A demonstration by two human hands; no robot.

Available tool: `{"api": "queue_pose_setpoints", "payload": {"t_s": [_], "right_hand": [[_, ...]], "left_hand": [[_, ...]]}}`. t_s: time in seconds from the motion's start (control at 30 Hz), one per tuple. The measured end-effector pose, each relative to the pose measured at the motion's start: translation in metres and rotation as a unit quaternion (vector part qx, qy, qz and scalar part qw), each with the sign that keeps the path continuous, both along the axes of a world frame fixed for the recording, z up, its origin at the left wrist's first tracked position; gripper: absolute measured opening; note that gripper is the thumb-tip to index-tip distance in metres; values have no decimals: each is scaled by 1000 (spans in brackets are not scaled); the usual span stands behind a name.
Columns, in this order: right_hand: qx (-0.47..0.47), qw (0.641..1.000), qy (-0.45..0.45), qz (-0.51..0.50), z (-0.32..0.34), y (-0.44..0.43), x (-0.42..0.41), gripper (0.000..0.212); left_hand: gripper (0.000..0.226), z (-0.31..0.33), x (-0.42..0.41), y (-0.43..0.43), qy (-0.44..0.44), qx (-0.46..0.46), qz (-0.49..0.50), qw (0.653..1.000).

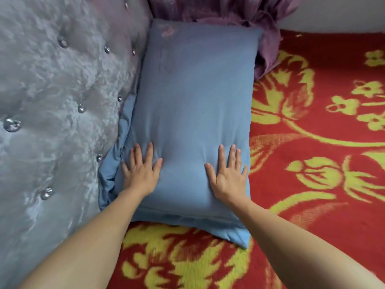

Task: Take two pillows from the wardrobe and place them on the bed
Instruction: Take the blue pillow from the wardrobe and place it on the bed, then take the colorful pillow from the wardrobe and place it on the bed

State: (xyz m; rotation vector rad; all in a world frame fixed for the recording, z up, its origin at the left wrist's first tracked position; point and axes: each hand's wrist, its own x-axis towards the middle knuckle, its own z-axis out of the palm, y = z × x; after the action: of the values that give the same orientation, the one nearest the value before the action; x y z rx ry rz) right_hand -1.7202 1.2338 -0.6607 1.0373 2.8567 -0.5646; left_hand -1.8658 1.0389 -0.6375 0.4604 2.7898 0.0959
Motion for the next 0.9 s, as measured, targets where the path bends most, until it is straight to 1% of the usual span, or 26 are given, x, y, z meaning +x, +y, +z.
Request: {"api": "queue_pose_setpoints", "payload": {"t_s": [0.13, 0.27, 0.37, 0.53, 0.6, 0.67, 0.8, 0.9], "right_hand": [[-40, 997, -61, 26, 16, -13, 32, 72], [-87, 982, -145, 80, 49, -27, 62, 73], [-126, 969, -177, 114, 77, -44, 86, 65], [-97, 967, -168, 163, 120, -105, 125, 49], [-83, 967, -160, 179, 136, -136, 136, 36], [-50, 967, -136, 208, 152, -166, 148, 26], [14, 964, -64, 256, 183, -224, 182, 22], [49, 958, -39, 281, 205, -266, 208, 20]], "left_hand": [[61, 23, 48, -24, -41, -64, -46, 996], [66, 65, 84, -52, -158, -105, -92, 977], [62, 100, 127, -76, -191, -111, -97, 971], [39, 151, 203, -143, -154, -62, -42, 985], [36, 165, 230, -179, -140, -49, -25, 989], [37, 176, 255, -217, -126, -27, -3, 992], [34, 195, 311, -294, -104, 11, 40, 994], [31, 210, 354, -349, -96, 26, 50, 994]]}}
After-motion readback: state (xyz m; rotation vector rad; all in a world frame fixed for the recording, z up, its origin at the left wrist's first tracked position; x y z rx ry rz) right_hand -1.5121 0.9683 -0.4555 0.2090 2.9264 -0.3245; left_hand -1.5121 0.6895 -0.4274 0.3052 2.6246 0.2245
